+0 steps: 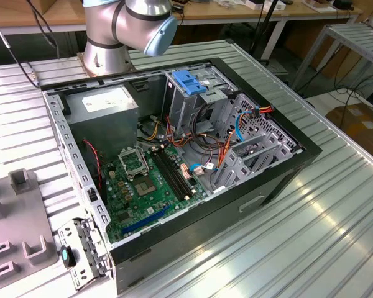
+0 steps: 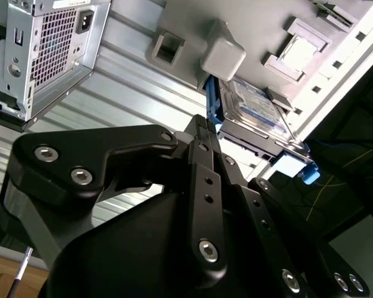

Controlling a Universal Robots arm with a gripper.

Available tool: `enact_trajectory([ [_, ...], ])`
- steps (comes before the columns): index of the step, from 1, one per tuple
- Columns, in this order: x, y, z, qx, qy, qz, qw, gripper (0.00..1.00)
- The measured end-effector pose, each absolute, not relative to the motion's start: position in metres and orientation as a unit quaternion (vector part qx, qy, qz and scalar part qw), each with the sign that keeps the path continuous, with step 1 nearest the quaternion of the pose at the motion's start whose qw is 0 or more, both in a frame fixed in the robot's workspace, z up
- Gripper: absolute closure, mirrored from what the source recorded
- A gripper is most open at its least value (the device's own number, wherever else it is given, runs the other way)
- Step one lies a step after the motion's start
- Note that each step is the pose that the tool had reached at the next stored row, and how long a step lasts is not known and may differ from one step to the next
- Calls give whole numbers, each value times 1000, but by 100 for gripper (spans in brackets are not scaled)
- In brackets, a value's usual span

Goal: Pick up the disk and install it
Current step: 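Reach for the disk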

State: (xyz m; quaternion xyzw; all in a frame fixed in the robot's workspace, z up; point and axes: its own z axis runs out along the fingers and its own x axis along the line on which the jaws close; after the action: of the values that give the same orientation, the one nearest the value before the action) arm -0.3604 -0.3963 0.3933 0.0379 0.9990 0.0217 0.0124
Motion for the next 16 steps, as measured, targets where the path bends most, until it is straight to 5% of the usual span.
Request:
enact_trajectory([
  [16,-377,-396,393,38,999,22,12,89],
])
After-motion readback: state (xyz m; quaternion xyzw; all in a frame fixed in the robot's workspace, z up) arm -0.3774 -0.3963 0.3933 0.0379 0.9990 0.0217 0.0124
